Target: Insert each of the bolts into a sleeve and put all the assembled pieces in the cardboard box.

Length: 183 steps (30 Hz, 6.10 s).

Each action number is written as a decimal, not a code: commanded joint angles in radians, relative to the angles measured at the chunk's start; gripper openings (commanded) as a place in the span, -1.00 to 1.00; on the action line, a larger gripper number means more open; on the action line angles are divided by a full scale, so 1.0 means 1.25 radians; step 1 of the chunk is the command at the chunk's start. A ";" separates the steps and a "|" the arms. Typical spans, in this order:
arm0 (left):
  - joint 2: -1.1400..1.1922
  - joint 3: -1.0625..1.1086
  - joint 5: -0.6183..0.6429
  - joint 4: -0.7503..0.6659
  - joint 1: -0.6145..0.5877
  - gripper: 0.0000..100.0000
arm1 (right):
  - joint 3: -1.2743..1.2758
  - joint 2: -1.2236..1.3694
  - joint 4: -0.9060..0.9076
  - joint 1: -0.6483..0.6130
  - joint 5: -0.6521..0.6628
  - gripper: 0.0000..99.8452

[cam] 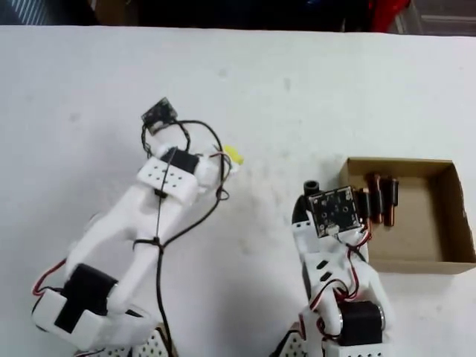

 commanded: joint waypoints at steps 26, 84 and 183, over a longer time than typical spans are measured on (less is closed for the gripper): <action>0.017 0.161 0.201 -0.354 -0.077 -0.42 | 0.018 -0.009 -0.057 0.006 0.000 -0.96; 0.203 0.061 0.152 -0.433 -0.091 -0.78 | 0.020 -0.009 -0.055 0.006 0.001 -0.96; 0.303 -0.092 0.180 -0.253 -0.157 -0.95 | 0.044 -0.009 -0.068 0.007 0.001 -0.96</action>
